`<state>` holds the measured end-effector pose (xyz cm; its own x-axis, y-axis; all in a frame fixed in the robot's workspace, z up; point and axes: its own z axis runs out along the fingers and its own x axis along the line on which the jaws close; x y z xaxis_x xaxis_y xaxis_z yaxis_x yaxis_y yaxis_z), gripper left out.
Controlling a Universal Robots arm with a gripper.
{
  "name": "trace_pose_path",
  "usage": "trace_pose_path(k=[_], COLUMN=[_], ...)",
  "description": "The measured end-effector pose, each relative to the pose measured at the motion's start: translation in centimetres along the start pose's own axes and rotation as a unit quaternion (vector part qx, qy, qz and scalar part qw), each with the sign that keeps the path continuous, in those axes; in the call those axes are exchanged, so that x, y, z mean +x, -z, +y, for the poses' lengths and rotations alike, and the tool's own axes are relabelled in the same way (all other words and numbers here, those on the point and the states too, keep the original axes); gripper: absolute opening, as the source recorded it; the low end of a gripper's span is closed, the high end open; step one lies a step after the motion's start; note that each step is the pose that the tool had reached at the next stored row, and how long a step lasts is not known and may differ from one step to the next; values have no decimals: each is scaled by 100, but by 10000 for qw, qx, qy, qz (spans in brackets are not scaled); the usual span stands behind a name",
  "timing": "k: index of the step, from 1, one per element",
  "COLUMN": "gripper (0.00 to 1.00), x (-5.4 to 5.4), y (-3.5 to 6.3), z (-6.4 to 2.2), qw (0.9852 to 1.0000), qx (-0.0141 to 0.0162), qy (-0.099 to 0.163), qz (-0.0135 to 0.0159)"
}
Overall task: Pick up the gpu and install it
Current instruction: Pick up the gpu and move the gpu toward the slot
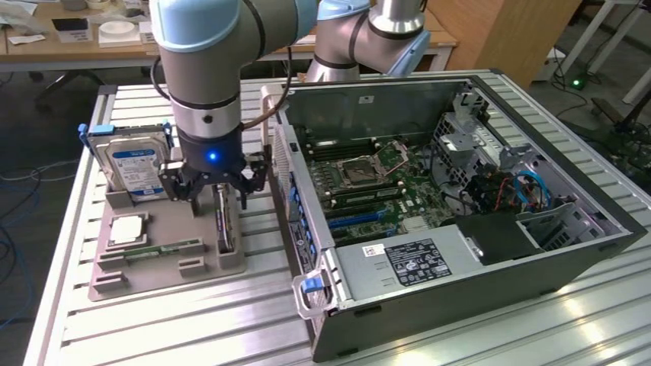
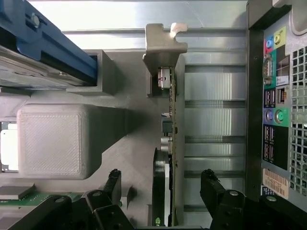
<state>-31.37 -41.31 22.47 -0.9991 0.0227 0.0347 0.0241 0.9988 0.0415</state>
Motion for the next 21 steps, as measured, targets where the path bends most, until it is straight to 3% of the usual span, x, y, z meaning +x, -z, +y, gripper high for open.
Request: trace_pose_path(k=[10, 17, 21], gripper=[76, 76, 69], x=[-6, -5, -6], y=[-171, -170, -170], z=[-7, -7, -7], qw=[10000, 10000, 10000], qx=[35, 35, 35], qy=[-2, -2, -2], qz=[1, 2, 2])
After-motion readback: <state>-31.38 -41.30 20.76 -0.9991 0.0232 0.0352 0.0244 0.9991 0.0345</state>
